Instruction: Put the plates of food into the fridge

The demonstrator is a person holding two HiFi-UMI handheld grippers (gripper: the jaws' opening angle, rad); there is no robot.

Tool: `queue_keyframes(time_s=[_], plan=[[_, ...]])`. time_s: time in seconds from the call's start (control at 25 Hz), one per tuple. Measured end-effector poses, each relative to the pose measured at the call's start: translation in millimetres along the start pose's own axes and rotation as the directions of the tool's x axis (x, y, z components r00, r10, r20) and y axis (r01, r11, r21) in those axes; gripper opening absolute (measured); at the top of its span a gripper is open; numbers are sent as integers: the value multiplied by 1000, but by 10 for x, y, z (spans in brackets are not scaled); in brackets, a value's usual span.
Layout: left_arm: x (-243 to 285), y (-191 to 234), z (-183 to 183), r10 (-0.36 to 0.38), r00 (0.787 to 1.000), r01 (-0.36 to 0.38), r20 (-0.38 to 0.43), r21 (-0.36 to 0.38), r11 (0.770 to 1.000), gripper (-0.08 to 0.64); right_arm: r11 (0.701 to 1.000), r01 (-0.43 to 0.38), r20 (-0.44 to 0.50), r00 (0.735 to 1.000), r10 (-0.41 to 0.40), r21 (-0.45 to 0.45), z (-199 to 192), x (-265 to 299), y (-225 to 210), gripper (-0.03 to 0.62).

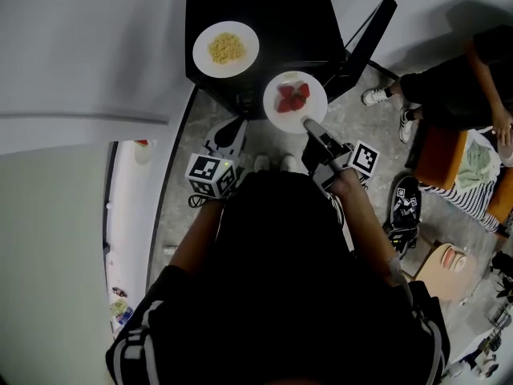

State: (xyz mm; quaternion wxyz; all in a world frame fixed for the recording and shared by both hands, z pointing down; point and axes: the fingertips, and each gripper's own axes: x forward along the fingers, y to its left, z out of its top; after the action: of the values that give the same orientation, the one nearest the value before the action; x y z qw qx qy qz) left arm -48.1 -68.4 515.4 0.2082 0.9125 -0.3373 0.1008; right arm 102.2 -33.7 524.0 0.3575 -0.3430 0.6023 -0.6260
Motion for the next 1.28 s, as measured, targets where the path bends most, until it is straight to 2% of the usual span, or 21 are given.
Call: queue_keyframes(time_s=[0.12, 0.44, 0.68, 1.28], plan=[[-4, 18, -7, 3, 1000, -3, -3, 0, 1000, 23, 1000, 1, 12, 1000, -1, 21, 28, 18, -77, 46], [1, -1, -4, 6, 1000, -6, -4, -2, 1000, 22, 999, 45, 23, 999, -45, -7, 127, 1, -286, 46], [-1, -8, -6, 10, 1000, -10, -5, 1, 1000, 23, 998, 55, 40, 998, -55, 12, 197, 8, -441, 47], [0, 102, 22, 28, 1000, -28, -3, -10, 1000, 23, 994, 106, 36, 994, -106, 8, 334, 192, -716, 47]])
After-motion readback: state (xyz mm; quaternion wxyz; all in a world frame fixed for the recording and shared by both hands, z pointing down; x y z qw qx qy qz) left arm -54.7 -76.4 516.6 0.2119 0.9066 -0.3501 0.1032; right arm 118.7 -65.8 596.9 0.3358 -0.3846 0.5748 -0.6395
